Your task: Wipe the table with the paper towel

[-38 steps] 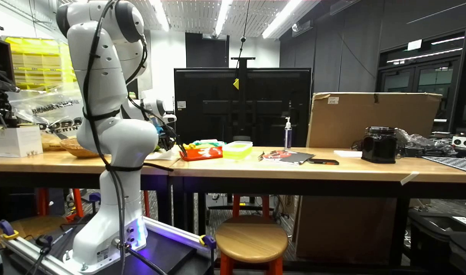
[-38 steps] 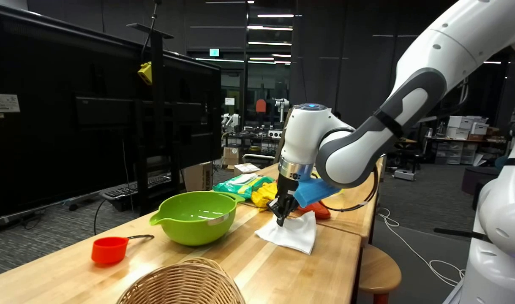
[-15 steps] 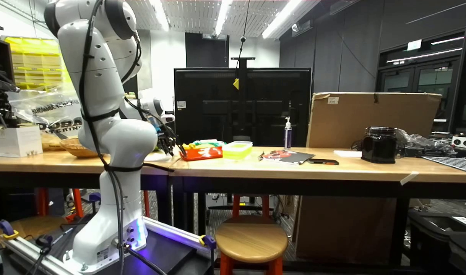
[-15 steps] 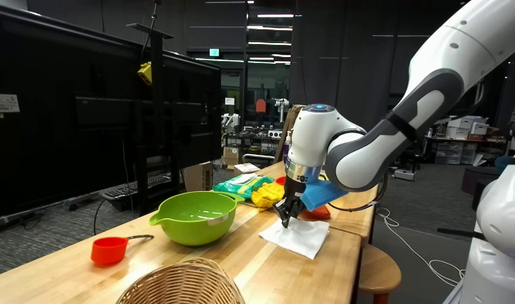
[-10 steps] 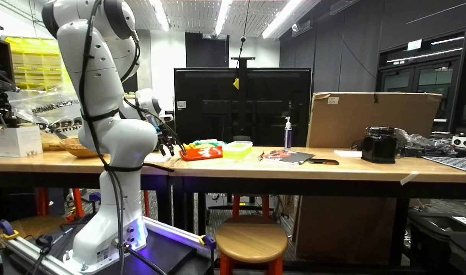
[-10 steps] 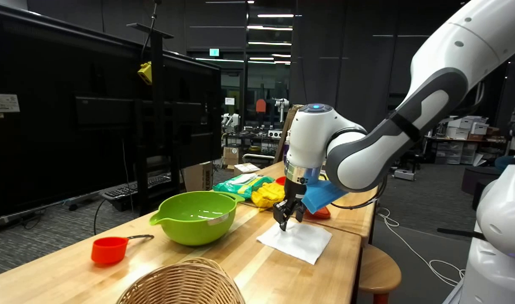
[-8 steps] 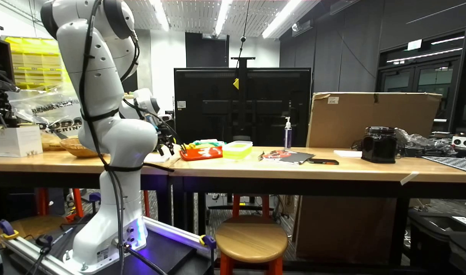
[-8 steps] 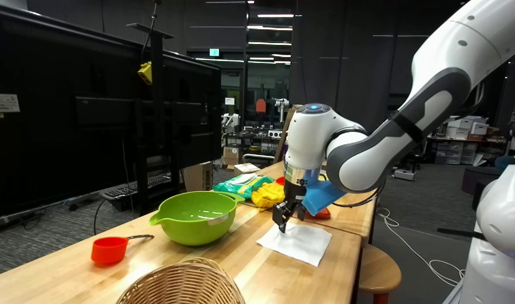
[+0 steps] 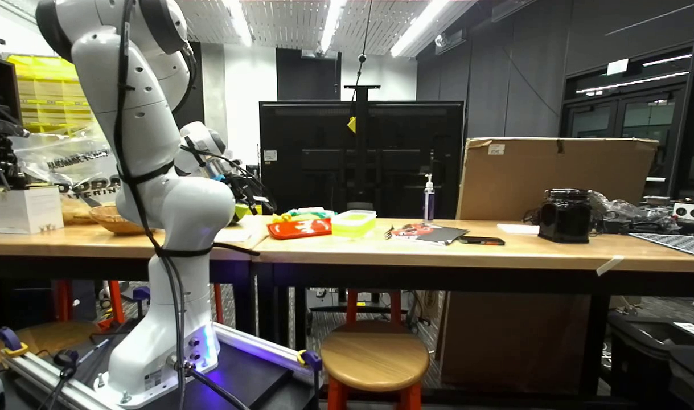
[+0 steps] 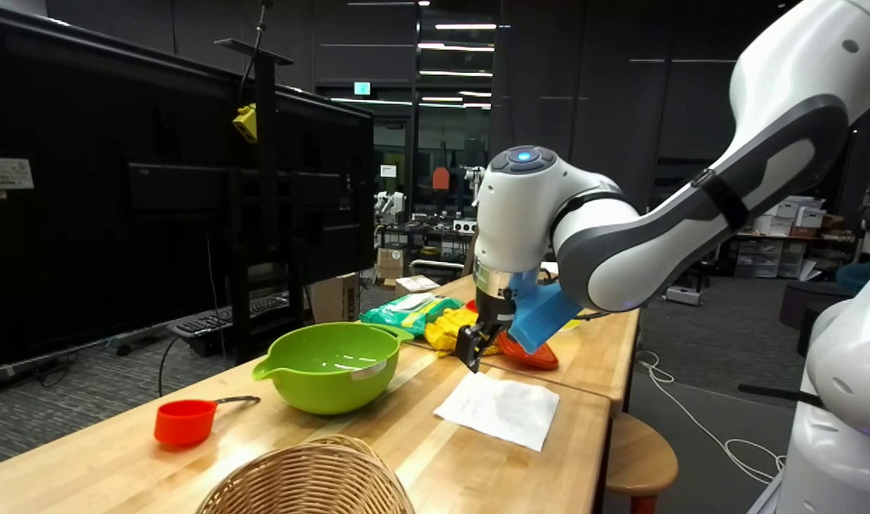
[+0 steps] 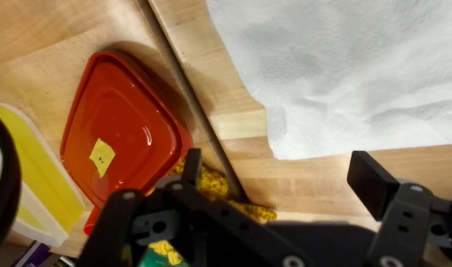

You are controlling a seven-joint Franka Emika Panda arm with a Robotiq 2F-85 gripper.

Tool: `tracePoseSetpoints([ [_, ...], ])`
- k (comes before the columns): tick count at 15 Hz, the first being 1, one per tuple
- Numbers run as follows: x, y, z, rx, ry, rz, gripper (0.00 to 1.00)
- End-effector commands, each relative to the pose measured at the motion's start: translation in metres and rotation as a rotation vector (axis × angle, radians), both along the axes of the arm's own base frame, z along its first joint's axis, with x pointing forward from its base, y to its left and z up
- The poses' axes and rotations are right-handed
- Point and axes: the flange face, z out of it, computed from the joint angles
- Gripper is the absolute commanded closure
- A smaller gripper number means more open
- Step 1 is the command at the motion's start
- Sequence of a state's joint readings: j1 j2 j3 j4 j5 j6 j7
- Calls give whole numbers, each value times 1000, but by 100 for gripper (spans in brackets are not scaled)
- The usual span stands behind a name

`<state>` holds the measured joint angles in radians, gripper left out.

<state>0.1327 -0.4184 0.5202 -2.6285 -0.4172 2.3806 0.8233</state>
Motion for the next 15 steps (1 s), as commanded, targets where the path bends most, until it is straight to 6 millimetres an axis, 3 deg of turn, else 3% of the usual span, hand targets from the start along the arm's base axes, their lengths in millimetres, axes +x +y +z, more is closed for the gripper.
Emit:
tracePoseSetpoints([
  [1, -12, 7, 31, -41, -102, 3, 0],
  [2, -7, 4, 44, -47, -133, 18, 0],
  [6, 6, -3, 65, -48, -242, 89, 0],
  [7, 1, 5, 56, -45, -191, 70, 0],
  [15, 7, -1, 62, -36, -220, 76, 0],
])
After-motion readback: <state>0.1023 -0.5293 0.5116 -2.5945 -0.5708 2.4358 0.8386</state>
